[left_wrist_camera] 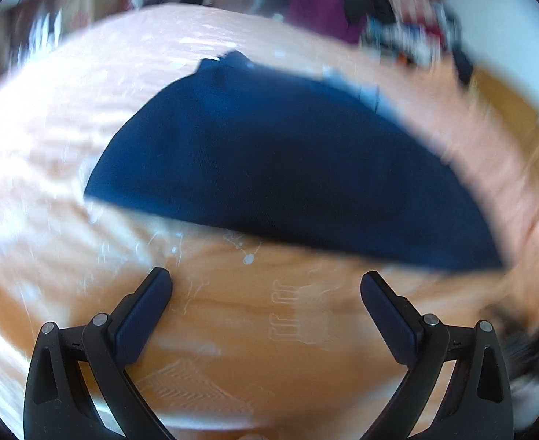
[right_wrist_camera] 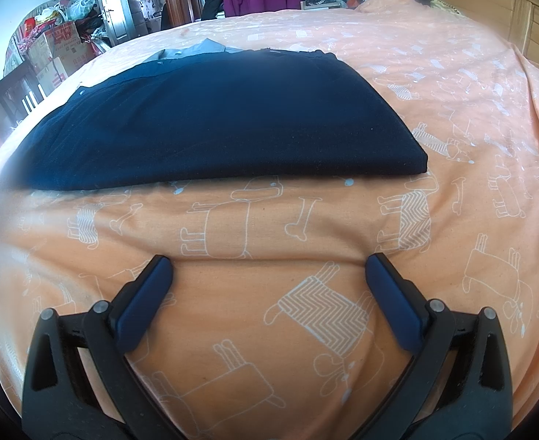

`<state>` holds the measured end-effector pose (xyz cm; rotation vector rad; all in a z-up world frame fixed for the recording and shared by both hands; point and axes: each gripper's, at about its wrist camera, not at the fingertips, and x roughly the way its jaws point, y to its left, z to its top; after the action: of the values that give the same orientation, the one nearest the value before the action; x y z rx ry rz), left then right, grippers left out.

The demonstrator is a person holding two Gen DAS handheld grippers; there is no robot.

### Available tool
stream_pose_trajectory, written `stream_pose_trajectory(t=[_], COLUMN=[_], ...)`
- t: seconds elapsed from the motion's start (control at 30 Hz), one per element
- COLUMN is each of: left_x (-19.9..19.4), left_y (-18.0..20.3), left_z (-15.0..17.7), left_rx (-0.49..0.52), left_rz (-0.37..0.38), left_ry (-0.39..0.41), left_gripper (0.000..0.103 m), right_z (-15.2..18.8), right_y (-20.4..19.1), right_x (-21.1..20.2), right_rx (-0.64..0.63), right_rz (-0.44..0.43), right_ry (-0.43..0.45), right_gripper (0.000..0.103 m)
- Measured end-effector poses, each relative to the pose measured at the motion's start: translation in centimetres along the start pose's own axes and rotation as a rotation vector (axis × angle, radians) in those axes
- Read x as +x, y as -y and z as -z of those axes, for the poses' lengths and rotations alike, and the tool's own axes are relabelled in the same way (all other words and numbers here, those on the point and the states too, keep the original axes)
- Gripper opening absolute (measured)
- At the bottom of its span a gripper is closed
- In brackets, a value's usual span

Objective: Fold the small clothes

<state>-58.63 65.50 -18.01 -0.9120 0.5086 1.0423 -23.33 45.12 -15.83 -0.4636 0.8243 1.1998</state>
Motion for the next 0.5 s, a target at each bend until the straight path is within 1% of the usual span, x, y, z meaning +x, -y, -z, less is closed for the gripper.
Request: stream_pose_trajectory(t=[0.1,0.13,0.17,0.2,0.23,0.3,0.33,0.37,0.4,0.5], left_x=[-1.9,-2.2,-2.3,-2.2,-1.8,-1.0,-0.5,0.0,0.9,2.4], left_y=[-3.3,-4.2,-5.0,-5.4,-5.8,-5.9,-5.8,-5.6,-5.3,-4.8], left_z=[0.0,0.0,-0.1,-0.3,-0.7,-1.3,-1.7,-2.0,-2.4,-2.8], left_rx=[-0.238,-0.304,-0.356,-0.386,-0.414,-0.43,-0.43,-0.428,-0.426,-0.437], left_rz=[0.225,0.28,0.317,0.334,0.346,0.358,0.364,0.358,0.335,0.292], left_ry=[0.053,0.068,0.079,0.079,0.071,0.071,0.069,0.065,0.054,0.058], left_gripper=[0.102,0.102,0.102,0.101,0.097,0.091,0.086,0.083,0.082,0.078], right_z=[-0.1,0.0,0.0,0.0,0.0,0.0,0.0,0.0,0.0,-0.1], right_y=[-0.2,-0.3,-0.4,-0.4,-0.5,-0.4,-0.5,-0.4,-0.4,-0.5], right_x=[0.0,0.0,0.0,0.0,0.1,0.1,0.1,0.1,0.1,0.2], right_rx=[-0.005,-0.005,-0.005,-0.005,-0.005,-0.003,-0.002,-0.002,-0.002,-0.001], right_rz=[0.007,0.007,0.005,0.005,0.005,0.003,0.002,0.003,0.003,0.001], right_ry=[0.0,0.001,0.001,0.0,0.0,0.001,0.001,0.001,0.001,0.001], right_gripper=[0.103,0.103,0.103,0.103,0.103,0.103,0.103,0.103,0.103,0.103])
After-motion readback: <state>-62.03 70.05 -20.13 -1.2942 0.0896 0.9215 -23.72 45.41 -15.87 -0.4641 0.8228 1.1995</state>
